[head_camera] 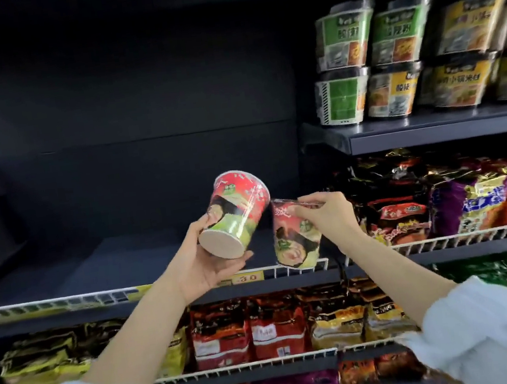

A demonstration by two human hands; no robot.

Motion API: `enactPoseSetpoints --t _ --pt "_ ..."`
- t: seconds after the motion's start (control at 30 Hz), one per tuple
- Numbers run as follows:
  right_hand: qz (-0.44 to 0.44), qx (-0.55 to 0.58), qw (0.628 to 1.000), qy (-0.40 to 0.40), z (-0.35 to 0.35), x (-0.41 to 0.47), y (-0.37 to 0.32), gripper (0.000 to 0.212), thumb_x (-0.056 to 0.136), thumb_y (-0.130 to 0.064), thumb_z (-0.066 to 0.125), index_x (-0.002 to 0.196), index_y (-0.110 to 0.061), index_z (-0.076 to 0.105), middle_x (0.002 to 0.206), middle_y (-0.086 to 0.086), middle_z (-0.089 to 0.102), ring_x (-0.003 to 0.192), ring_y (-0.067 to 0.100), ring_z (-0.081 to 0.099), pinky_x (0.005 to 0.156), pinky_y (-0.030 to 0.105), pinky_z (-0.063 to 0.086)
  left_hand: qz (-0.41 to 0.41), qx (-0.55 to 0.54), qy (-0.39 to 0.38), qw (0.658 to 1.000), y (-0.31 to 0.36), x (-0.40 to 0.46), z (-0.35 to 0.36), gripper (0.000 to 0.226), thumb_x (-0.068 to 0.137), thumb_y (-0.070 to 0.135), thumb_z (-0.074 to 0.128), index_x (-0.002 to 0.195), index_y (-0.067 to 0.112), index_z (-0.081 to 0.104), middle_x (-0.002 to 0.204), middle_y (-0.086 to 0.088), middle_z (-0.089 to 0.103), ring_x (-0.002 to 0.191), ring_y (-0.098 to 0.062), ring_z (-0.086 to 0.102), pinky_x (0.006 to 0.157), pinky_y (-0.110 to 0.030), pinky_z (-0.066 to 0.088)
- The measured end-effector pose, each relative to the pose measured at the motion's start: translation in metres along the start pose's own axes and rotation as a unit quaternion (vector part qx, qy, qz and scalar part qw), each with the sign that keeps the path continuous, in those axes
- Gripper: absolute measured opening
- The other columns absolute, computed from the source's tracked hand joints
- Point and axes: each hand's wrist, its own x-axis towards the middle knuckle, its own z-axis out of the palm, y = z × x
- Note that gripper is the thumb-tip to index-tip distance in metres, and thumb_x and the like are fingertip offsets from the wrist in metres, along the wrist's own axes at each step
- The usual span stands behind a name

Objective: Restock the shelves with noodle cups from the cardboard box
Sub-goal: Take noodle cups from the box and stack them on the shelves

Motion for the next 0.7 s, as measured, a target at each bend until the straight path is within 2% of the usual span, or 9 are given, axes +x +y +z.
enactPoseSetpoints --t 0.07,0.23,0.4,0.53,0.6,0.63,0.7 --pt "-0.003 0.0 1.0 0.011 0.016 0.014 -0.002 0.04 0.073 -0.03 0.08 0.106 -0.011 0.072 0.103 0.001 0.069 0.096 0.011 0.062 0.086 0.024 0.049 0.023 0.038 0.031 0.999 0.01 0.012 -0.009 0.063 0.076 0.041 0.066 0.13 0.013 0.05 0.125 -0.019 0.058 0.111 -0.035 0.06 0.089 -0.043 0.052" --pt "-0.011 -0.014 0.998 0.066 0.046 0.066 0.007 0.031 0.072 -0.023 0.081 0.096 -0.005 0.073 0.095 0.008 0.069 0.084 0.015 0.062 0.076 0.023 0.049 0.075 0.056 0.04 0.995 0.032 0.045 -0.021 0.053 0.083 0.039 0.063 0.127 0.014 0.048 0.12 -0.019 0.061 0.108 -0.03 0.062 0.086 -0.039 0.053" --pt "0.022 -0.05 0.993 0.105 0.071 0.141 0.039 0.032 0.071 -0.031 0.08 0.093 -0.012 0.068 0.123 0.013 0.047 0.106 0.03 0.053 0.098 0.037 0.046 0.087 0.096 0.035 0.991 0.06 0.095 -0.027 0.053 0.081 0.037 0.063 0.125 0.012 0.048 0.12 -0.02 0.063 0.109 -0.03 0.064 0.082 -0.039 0.057" --pt "0.042 -0.049 0.992 0.107 0.083 0.186 0.066 0.039 0.074 -0.035 0.077 0.098 -0.008 0.065 0.126 0.013 0.036 0.112 0.03 0.044 0.106 0.033 0.037 0.077 0.115 0.027 0.99 0.073 0.14 -0.018 0.037 0.088 0.033 0.058 0.117 0.012 0.054 0.121 -0.016 0.063 0.114 -0.028 0.061 0.09 -0.042 0.052" --pt "0.028 -0.051 0.993 0.102 0.092 0.2 0.08 0.038 0.07 -0.044 0.077 0.093 -0.015 0.068 0.123 0.011 0.042 0.108 0.024 0.046 0.103 0.03 0.041 0.078 0.156 0.023 0.984 0.076 0.16 -0.012 0.03 0.087 0.031 0.059 0.111 0.012 0.058 0.119 -0.013 0.065 0.114 -0.026 0.06 0.096 -0.043 0.048" --pt "0.022 -0.061 0.993 0.101 0.099 0.21 0.096 0.04 0.066 -0.054 0.075 0.089 -0.022 0.068 0.118 0.01 0.049 0.103 0.023 0.051 0.097 0.031 0.046 0.077 0.181 0.025 0.98 0.076 0.17 -0.012 0.031 0.085 0.031 0.061 0.111 0.012 0.058 0.117 -0.012 0.065 0.113 -0.025 0.06 0.098 -0.044 0.047" --pt "0.028 -0.1 0.99 0.099 0.113 0.234 0.138 0.06 0.059 -0.075 0.061 0.086 -0.022 0.067 0.108 0.014 0.058 0.092 0.027 0.059 0.082 0.032 0.053 0.076 0.236 0.028 0.968 0.077 0.186 -0.012 0.048 0.077 0.034 0.07 0.118 0.013 0.056 0.116 -0.009 0.065 0.11 -0.024 0.06 0.099 -0.045 0.045"
